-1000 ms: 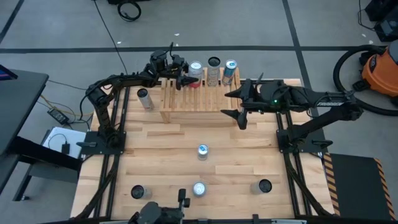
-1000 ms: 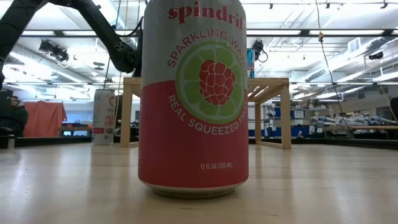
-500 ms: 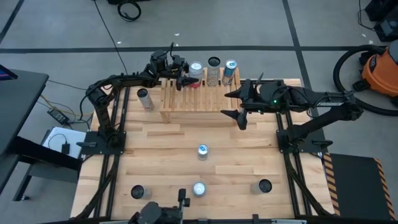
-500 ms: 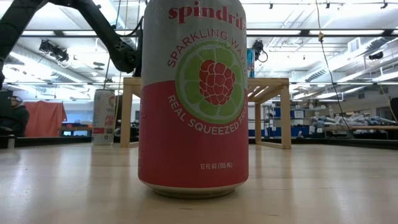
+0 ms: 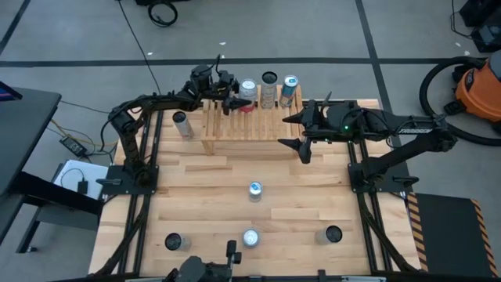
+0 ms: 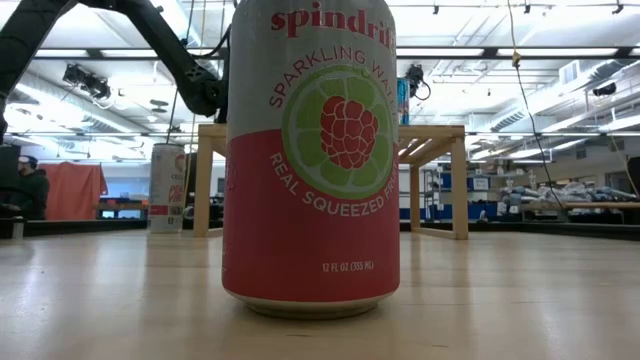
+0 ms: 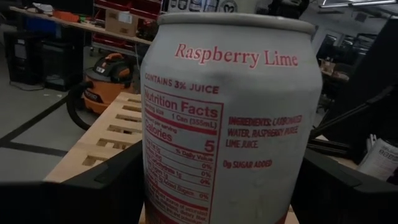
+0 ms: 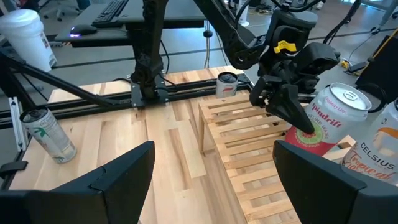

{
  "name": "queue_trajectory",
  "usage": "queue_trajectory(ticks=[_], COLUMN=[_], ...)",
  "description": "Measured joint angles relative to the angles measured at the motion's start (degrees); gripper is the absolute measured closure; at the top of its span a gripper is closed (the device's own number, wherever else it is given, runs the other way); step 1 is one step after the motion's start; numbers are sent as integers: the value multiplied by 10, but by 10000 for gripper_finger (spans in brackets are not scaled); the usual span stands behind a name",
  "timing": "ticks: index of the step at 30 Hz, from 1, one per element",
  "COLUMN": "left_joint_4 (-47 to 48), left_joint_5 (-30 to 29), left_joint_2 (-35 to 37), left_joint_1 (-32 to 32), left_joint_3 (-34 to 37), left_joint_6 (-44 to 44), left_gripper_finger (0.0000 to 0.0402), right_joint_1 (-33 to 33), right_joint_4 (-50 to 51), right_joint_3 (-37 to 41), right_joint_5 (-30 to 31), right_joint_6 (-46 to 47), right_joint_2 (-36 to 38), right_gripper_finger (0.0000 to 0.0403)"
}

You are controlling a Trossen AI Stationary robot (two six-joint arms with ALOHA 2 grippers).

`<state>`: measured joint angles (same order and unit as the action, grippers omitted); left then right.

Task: Place canned beverage on shelf
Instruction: Put the top pink and white soda can on the shelf

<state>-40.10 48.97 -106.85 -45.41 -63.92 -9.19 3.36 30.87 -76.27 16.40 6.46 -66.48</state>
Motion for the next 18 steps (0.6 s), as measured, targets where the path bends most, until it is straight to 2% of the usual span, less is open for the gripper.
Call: queue_trajectory(ticks=[6,12,18], left_joint_4=[1,2,-1], left_joint_5=[3,3,0], left_joint_2=[0,0,0], left_joint_1=[-5,-3,0], left_joint_3=[0,0,0], left_joint_6=[1,68,74], left_gripper_finger=[86,86,86], right_joint_1=[0,0,0], right_joint_4=[0,0,0], right_joint_3=[0,0,0], right_joint_5=[0,0,0], right_joint_6=[9,13,13], right_joint_2=[0,0,0], right_gripper_finger=[66,66,66])
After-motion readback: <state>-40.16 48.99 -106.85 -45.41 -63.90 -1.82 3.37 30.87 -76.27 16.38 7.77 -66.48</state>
